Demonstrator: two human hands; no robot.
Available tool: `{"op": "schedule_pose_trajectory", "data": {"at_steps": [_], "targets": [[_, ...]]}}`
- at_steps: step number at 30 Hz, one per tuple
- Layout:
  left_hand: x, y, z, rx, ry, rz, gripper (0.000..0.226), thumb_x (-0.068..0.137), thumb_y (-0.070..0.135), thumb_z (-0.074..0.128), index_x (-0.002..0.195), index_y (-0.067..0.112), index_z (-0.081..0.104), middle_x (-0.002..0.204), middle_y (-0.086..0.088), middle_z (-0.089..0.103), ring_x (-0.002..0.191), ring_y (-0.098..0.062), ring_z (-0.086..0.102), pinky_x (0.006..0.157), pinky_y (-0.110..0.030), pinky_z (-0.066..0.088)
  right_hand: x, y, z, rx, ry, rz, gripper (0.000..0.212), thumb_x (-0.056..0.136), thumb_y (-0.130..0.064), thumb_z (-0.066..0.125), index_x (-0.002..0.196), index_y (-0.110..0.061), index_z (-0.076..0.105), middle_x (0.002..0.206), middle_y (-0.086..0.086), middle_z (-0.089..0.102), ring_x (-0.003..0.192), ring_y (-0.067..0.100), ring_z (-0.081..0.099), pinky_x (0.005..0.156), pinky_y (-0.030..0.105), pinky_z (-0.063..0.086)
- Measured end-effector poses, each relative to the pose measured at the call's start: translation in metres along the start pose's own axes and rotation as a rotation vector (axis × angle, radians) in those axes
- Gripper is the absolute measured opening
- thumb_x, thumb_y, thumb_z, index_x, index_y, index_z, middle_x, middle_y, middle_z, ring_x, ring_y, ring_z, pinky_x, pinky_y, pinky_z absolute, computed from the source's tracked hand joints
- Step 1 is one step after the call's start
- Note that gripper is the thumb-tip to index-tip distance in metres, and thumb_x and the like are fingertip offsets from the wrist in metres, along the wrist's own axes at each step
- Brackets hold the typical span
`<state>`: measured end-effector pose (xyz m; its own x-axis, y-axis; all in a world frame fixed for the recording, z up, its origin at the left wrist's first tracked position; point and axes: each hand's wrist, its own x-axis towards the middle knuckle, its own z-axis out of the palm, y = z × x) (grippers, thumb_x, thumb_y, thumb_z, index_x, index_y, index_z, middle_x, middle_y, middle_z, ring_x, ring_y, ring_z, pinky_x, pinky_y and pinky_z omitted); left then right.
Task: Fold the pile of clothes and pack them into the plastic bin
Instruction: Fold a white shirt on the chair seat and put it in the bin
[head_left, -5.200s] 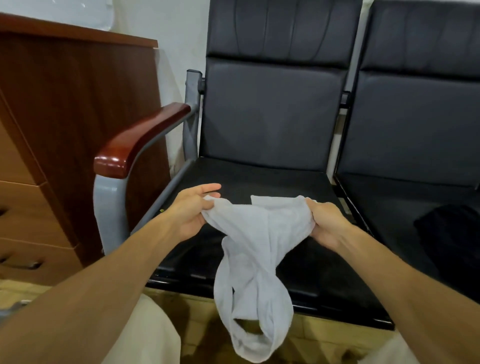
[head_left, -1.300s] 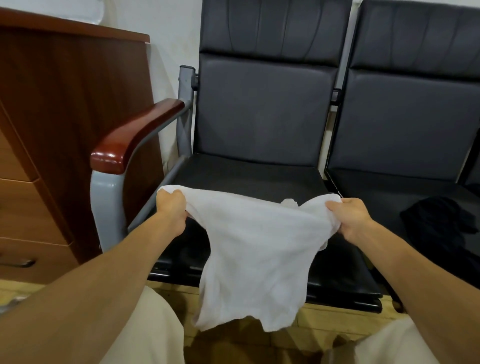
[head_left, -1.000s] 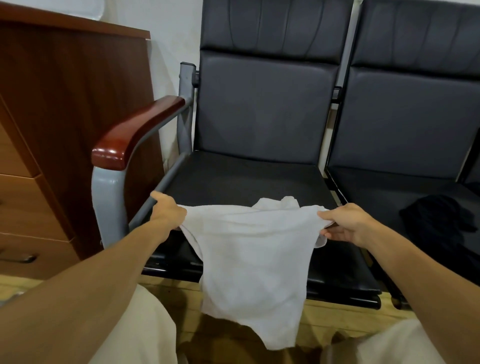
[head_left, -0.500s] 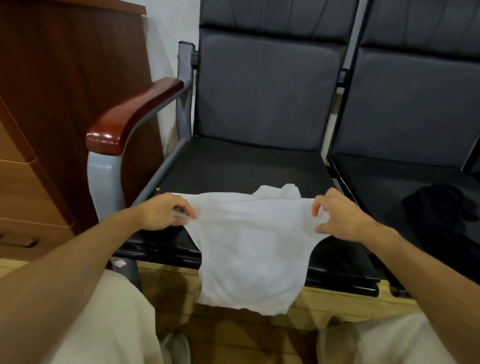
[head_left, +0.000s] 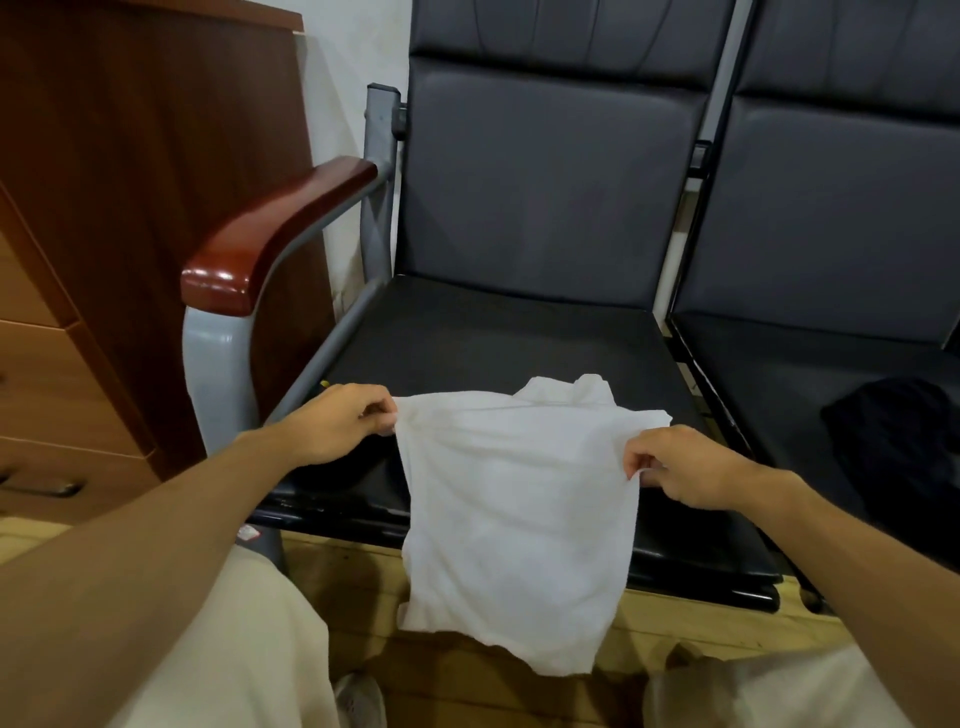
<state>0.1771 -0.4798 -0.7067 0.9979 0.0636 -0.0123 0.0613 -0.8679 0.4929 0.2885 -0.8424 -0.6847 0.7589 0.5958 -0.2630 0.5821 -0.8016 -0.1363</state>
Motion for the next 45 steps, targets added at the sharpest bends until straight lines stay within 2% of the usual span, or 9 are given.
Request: {"op": "schedule_pose_trajectory", "data": {"at_steps": [7,12,17,25,32,38,40,42,45], "targets": [[-0.006,0.022,-0.003,0.001,0.311,-0.067,0.019,0.104,0.029,0.030,0.103,0.018,0.045,0.084,-0.007,0.060,0.074,-0.022,0.059,0.071,-0.043,0.049,-0.013,-0.024,-0.018,0.296,0.211,0.045,0.018,0.092,-0.010,0.057,0.090,-0.020,0.043,0.079,0.001,0.059,0.070,0.018,0.057,0.058,0.024,0.042],[-0.017,0.041,-0.022,0.149,0.292,-0.042,0.017,0.104,0.023,0.033,0.110,0.020,0.049,0.101,-0.003,0.061,0.088,-0.020,0.059,0.083,-0.041,0.050,-0.028,-0.045,-0.048,0.114,0.283,0.217,0.015,0.092,-0.015,0.050,0.105,-0.020,0.057,0.102,0.004,0.061,0.092,0.023,0.059,0.081,0.040,0.052],[-0.038,0.057,-0.066,0.330,0.201,-0.079,0.025,0.102,0.022,0.040,0.115,0.013,0.060,0.108,-0.004,0.050,0.105,-0.025,0.054,0.089,-0.034,0.042,-0.063,-0.059,-0.091,-0.048,0.374,0.236,0.019,0.096,-0.039,0.048,0.100,-0.030,0.064,0.101,-0.003,0.063,0.091,0.018,0.058,0.074,0.032,0.046],[-0.075,0.131,-0.128,-0.117,0.536,-0.032,0.031,0.100,0.034,0.045,0.105,0.012,0.066,0.106,-0.005,0.065,0.098,-0.022,0.057,0.082,-0.030,0.037,-0.118,-0.087,-0.151,0.374,0.679,0.096,0.028,0.098,-0.027,0.045,0.087,-0.010,0.064,0.090,0.006,0.063,0.081,0.021,0.056,0.062,0.023,0.038],[-0.111,0.195,-0.177,-0.687,0.278,-0.070,0.023,0.097,0.034,0.054,0.098,0.014,0.066,0.084,-0.003,0.059,0.070,-0.015,0.054,0.058,-0.025,0.044,-0.180,-0.115,-0.193,0.943,0.465,0.023,0.038,0.092,-0.033,0.062,0.104,0.003,0.067,0.103,0.019,0.070,0.089,0.029,0.068,0.080,0.040,0.055],[-0.127,0.219,-0.211,-1.327,0.130,0.016,0.028,0.091,0.031,0.063,0.106,0.007,0.065,0.088,-0.008,0.067,0.075,-0.017,0.065,0.074,-0.031,0.056,-0.199,-0.117,-0.222,1.368,0.539,-0.101,0.028,0.091,-0.036,0.061,0.102,-0.011,0.070,0.100,0.010,0.073,0.091,0.024,0.070,0.083,0.038,0.055],[-0.126,0.220,-0.217,-1.429,0.131,0.034,0.030,0.091,0.029,0.063,0.111,0.006,0.064,0.085,-0.007,0.066,0.066,-0.015,0.064,0.056,-0.026,0.054,-0.195,-0.115,-0.225,1.314,0.644,-0.118,0.024,0.094,-0.032,0.059,0.104,-0.014,0.070,0.102,0.008,0.072,0.095,0.025,0.068,0.080,0.038,0.054],[-0.120,0.218,-0.215,-1.279,0.237,-0.044,0.029,0.094,0.026,0.061,0.113,0.005,0.061,0.090,-0.007,0.062,0.072,-0.016,0.059,0.057,-0.025,0.046,-0.187,-0.110,-0.218,1.001,0.786,-0.017,0.018,0.095,-0.029,0.057,0.095,-0.016,0.070,0.097,0.004,0.070,0.090,0.024,0.065,0.069,0.032,0.050],[-0.113,0.194,-0.197,-0.405,0.559,-0.112,0.025,0.100,0.024,0.048,0.111,0.007,0.062,0.097,-0.007,0.057,0.089,-0.021,0.052,0.074,-0.031,0.041,-0.176,-0.095,-0.197,0.410,0.938,0.187,0.020,0.095,-0.033,0.054,0.096,-0.022,0.071,0.089,0.001,0.066,0.080,0.021,0.057,0.061,0.028,0.037]]}}
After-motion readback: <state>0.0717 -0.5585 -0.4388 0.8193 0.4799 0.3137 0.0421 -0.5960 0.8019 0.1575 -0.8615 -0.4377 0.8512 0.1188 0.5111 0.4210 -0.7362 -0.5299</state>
